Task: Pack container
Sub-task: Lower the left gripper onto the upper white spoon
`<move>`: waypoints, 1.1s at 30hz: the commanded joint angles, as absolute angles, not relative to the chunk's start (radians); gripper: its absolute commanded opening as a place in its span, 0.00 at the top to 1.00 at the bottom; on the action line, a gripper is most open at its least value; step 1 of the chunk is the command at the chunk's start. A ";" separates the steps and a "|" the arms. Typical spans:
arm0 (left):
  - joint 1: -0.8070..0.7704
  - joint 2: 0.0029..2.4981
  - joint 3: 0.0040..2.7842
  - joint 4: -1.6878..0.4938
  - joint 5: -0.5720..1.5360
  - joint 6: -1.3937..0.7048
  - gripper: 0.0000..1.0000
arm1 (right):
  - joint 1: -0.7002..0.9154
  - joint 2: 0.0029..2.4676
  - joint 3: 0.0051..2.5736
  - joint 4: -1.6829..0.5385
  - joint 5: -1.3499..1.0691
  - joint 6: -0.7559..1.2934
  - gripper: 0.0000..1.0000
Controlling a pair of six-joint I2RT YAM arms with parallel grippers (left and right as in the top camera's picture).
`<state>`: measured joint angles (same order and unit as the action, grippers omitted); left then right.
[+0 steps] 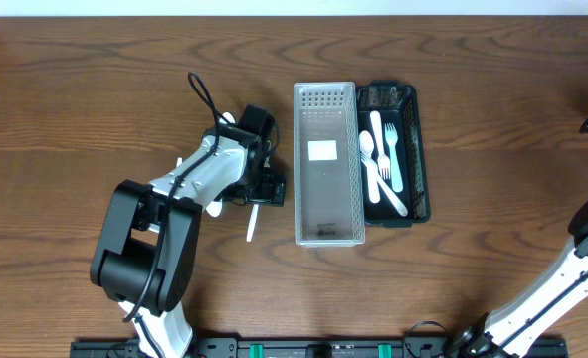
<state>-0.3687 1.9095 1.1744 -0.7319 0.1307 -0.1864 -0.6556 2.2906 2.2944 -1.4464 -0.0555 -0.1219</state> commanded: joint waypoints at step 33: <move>-0.373 1.945 1.179 -0.752 0.064 -0.188 0.04 | -0.665 2.297 2.293 -1.446 -0.059 -0.136 0.01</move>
